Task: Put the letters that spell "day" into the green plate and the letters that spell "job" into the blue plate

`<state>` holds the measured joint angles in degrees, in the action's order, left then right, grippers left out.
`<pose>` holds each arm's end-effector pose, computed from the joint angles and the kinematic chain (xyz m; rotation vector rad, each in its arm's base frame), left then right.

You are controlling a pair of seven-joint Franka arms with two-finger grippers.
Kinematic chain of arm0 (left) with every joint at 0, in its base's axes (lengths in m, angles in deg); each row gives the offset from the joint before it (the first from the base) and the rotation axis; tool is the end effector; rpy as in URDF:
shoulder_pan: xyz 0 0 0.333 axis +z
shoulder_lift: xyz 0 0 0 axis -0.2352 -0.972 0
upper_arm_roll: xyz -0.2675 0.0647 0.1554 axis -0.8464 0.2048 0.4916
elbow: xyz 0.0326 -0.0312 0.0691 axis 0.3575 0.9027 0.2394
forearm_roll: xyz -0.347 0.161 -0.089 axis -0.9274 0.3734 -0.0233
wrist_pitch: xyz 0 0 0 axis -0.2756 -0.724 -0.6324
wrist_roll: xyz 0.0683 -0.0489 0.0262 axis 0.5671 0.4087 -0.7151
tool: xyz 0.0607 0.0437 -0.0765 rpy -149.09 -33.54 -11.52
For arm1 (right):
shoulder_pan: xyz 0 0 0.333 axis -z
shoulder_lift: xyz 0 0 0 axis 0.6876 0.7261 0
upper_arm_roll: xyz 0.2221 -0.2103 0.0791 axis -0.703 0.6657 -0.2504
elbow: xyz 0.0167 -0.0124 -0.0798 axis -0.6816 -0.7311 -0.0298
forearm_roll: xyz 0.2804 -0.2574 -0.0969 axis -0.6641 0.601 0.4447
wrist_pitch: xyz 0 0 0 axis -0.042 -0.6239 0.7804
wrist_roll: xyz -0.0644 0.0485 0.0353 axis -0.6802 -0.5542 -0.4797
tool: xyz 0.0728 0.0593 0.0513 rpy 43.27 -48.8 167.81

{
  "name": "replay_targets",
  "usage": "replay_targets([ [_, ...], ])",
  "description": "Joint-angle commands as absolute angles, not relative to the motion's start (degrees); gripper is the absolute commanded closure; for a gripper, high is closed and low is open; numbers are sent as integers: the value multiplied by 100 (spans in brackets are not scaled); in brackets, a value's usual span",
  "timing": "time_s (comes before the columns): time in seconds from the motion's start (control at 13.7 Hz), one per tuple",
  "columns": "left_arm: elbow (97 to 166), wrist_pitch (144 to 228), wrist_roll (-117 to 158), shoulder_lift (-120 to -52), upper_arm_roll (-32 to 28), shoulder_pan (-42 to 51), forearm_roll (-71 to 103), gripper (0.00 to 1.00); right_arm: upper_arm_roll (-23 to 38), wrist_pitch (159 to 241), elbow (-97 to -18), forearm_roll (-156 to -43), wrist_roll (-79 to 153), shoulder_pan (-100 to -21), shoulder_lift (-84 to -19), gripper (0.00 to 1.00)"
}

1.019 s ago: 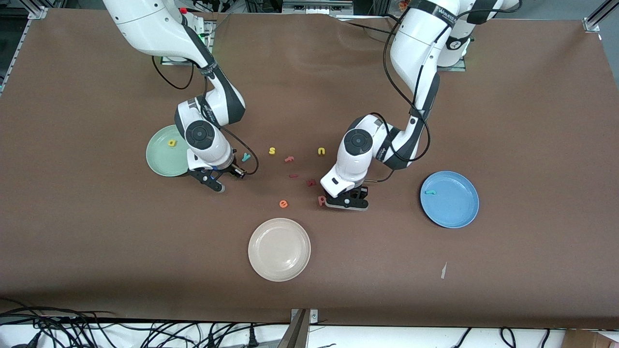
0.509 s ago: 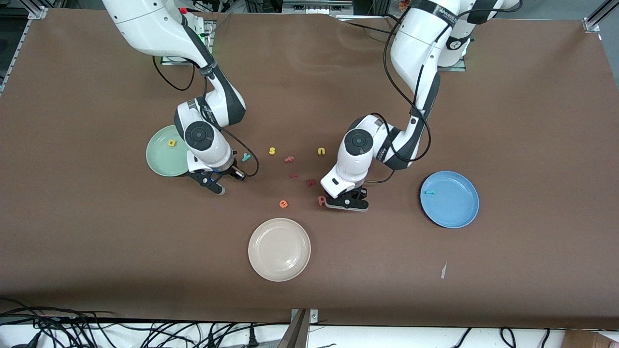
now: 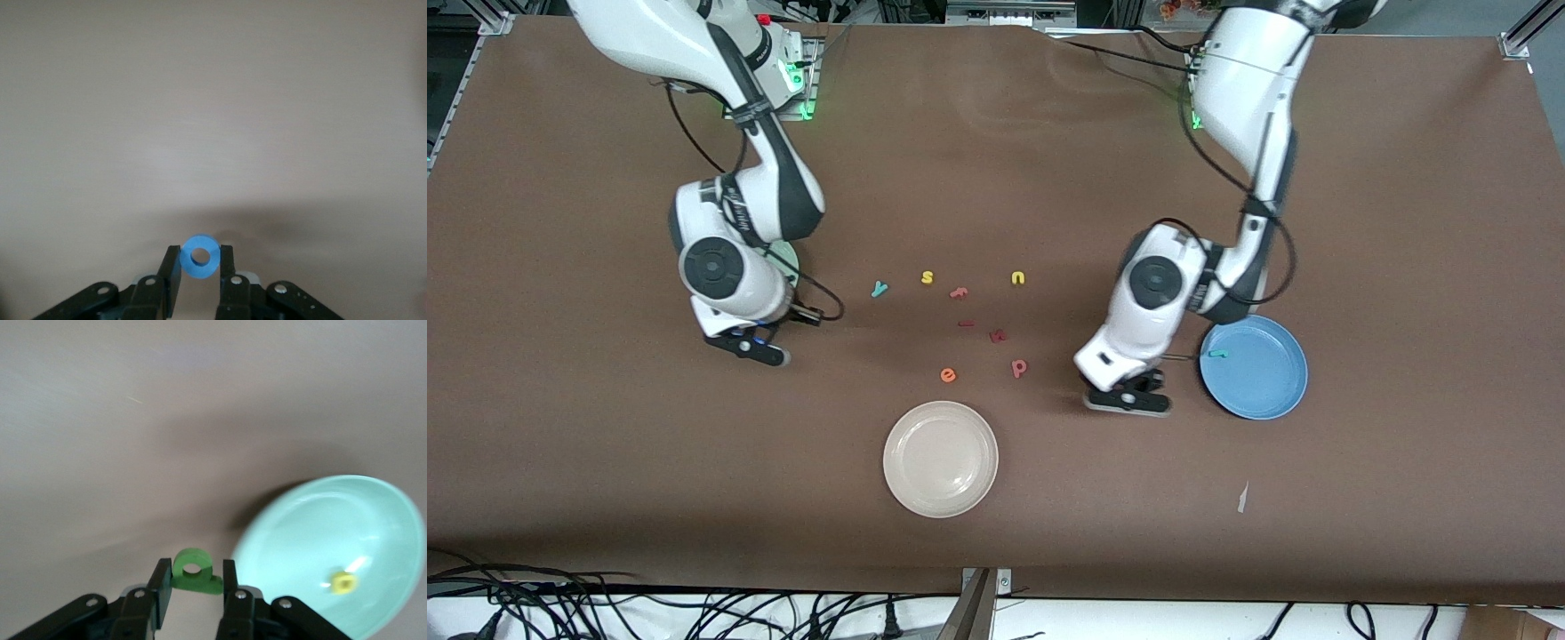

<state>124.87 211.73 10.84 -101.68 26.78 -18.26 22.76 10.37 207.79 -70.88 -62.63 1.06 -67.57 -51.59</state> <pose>0.6528 -0.2709 0.2224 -3.0911 0.1649 -0.2792 0.5714 0.1615 0.2503 2.9659 -0.3895 -0.2591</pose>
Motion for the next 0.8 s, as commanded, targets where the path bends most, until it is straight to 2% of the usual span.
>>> replay_targets([
  [0.0, 13540, 21149, 1889, -9335, 2607, -1305, 2143, 95, 1204, 21768, -8822, -6348, 695, -6778, -5878, 89],
  [0.07, 13742, 21149, 2222, -9203, 2607, -1103, 2143, 95, 1300, 21963, -9141, -6348, 722, -6778, -6019, 85],
  [0.15, 13857, 21149, 2486, -9115, 2607, -944, 2143, 95, 1328, 21948, -9187, -6357, 687, -6778, -6021, 60],
  [0.22, 13980, 21131, 2680, -9027, 2607, -821, 2143, 95, 1415, 21948, -9179, -6357, 661, -6770, -6003, 8],
  [0.29, 14138, 21105, 2813, -8939, 2607, -706, 2143, 94, 1477, 21930, -9144, -6357, 643, -6778, -6029, 0],
  [0.36, 14279, 21105, 2910, -8868, 2615, -636, 2143, 91, 1451, 21843, -9048, -6357, 608, -6787, -6073, 0],
  [0.51, 14368, 21105, 2937, -8859, 2607, -504, 2143, 66, 1338, 21196, -8479, -6357, 223, -6857, -6030, 0],
  [0.66, 14368, 21105, 2920, -8859, 2607, -503, 2143, 28, 917, 20597, -7733, -6523, -539, -6883, -5829, 0],
  [0.73, 14351, 21105, 2920, -8859, 2607, -503, 2134, 24, 741, 20629, -7494, -6620, -952, -6892, -5671, 0],
])
